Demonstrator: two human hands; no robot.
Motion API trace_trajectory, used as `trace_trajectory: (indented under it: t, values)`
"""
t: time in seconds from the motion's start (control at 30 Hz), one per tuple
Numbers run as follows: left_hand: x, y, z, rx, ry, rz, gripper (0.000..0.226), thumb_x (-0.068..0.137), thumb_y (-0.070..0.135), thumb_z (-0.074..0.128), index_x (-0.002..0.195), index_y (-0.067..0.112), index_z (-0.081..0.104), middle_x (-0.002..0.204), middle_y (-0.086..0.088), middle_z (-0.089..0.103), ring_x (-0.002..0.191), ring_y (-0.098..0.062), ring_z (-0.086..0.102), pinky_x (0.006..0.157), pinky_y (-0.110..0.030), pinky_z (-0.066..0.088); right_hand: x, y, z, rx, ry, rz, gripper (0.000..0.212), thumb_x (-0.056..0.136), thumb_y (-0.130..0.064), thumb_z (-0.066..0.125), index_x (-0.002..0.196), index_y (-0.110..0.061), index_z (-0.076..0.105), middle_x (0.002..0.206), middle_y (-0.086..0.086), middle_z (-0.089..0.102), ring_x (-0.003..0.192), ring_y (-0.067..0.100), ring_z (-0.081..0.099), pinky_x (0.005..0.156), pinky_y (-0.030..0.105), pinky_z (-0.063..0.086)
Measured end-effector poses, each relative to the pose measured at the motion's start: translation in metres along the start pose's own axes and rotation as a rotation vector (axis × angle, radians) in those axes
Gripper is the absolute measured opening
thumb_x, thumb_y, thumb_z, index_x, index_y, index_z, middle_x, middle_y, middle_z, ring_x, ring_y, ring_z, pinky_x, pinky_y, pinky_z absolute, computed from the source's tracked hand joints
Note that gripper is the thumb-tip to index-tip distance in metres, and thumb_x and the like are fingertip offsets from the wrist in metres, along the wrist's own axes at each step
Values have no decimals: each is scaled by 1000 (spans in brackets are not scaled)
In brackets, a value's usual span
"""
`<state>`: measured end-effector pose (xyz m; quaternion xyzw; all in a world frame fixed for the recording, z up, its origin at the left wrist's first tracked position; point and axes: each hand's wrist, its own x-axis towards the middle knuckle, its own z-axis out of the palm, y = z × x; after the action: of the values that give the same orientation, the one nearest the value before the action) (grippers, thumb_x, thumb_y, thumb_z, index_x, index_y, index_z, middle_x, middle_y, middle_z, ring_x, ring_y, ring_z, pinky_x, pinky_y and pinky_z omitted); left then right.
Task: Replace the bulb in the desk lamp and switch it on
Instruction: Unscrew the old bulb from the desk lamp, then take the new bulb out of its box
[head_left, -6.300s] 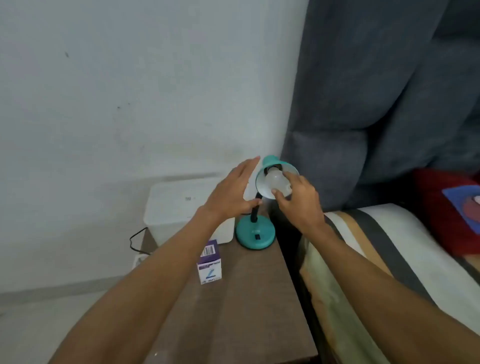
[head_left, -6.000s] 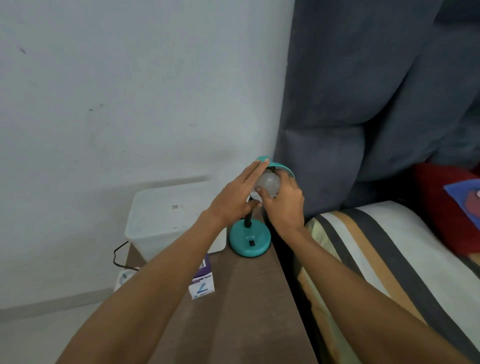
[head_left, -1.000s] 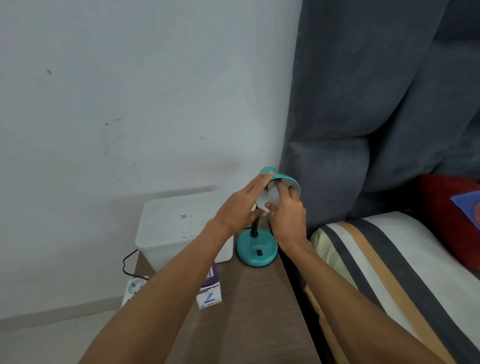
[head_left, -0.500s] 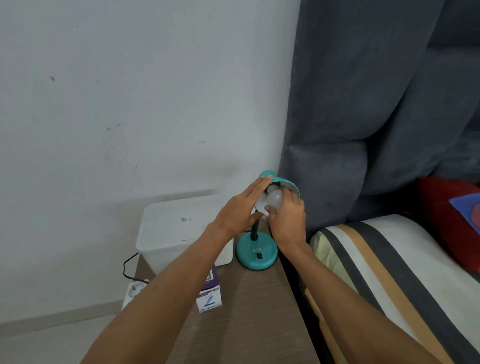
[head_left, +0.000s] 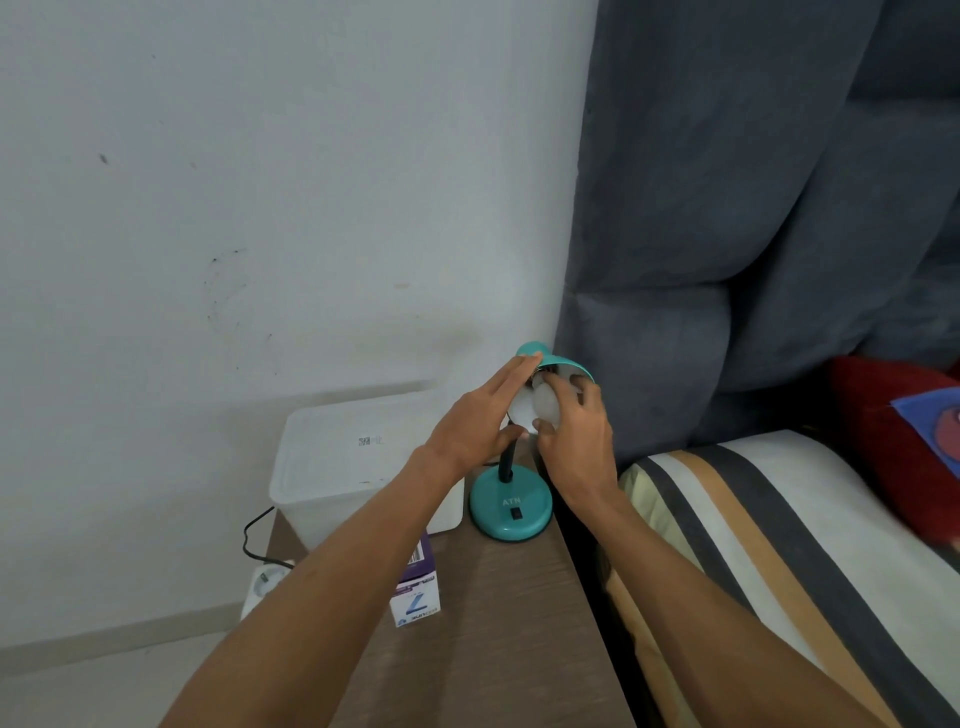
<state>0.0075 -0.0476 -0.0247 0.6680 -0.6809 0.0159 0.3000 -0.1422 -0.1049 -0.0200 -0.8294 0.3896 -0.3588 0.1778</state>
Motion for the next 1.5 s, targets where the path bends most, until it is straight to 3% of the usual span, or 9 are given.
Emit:
trace_trajectory:
  t: [0.27, 0.37, 0.47, 0.7, 0.93, 1.1, 1.23, 1.37, 1.5]
  values:
    - [-4, 15, -17, 103, -63, -49, 113, 87, 22, 81, 164, 34, 0, 175, 2, 5, 135, -32, 55, 95, -42, 58, -14, 3, -16, 10, 7, 22, 61, 85, -13, 71, 141, -22, 48, 135, 8, 46, 113, 27, 57, 91, 39, 51]
    - [-16, 24, -25, 87, -62, -92, 114, 87, 34, 80, 165, 31, -3, 174, 6, -4, 157, -20, 22, 107, -40, 51, -23, 0, -25, -13, 21, 12, 61, 83, -14, 72, 140, -19, 50, 134, 11, 53, 117, 28, 54, 91, 39, 50]
    - [-37, 30, -31, 48, -36, -177, 109, 89, 42, 77, 165, 28, 0, 174, 6, 4, 160, -15, 11, 121, -43, 38, -35, -4, -35, -15, 34, -11, 58, 79, -10, 71, 135, -14, 55, 132, 12, 57, 113, 32, 56, 89, 40, 50]
    - [-126, 42, -26, -112, 190, -431, 96, 91, 47, 76, 164, 18, 21, 169, -3, 28, 158, -21, 20, 125, -38, 25, -74, -22, -41, -5, 36, -64, 56, 74, -10, 76, 127, -14, 60, 121, 5, 64, 106, 30, 58, 81, 40, 55]
    - [-208, 31, 4, -272, 376, -722, 109, 75, 47, 89, 161, 17, 28, 164, -7, 35, 150, -24, 34, 122, -44, 35, -116, -31, -11, -20, -115, -32, 58, 79, -19, 77, 133, -19, 57, 127, 7, 53, 106, 25, 60, 87, 38, 55]
    - [-232, 17, 27, -389, 347, -823, 118, 69, 42, 95, 161, 15, 27, 164, -7, 37, 150, -23, 35, 118, -35, 33, -143, -19, 28, -82, -218, 23, 55, 84, -30, 74, 135, -18, 56, 131, 5, 60, 116, 21, 57, 98, 35, 48]
    - [-239, 6, 42, -481, 328, -804, 107, 72, 28, 95, 159, 13, 33, 152, -1, 51, 133, -5, 44, 106, -13, 37, -158, -6, 50, -104, -310, 125, 57, 89, -29, 70, 141, -19, 51, 139, 3, 56, 125, 20, 53, 104, 34, 43]
    - [-248, -10, 56, -508, 308, -787, 101, 75, 27, 93, 158, 20, 35, 145, 0, 61, 130, -12, 59, 107, -39, 54, -161, 7, 74, -104, -376, 195, 50, 90, -29, 69, 137, -21, 53, 136, 4, 59, 122, 19, 56, 100, 34, 46]
    - [-254, -23, 62, -504, 300, -763, 99, 78, 16, 90, 160, 23, 34, 143, -2, 63, 128, -13, 63, 101, -43, 58, -160, 14, 90, -126, -389, 217, 56, 87, -24, 73, 138, -21, 51, 134, 5, 59, 119, 21, 57, 98, 36, 49]
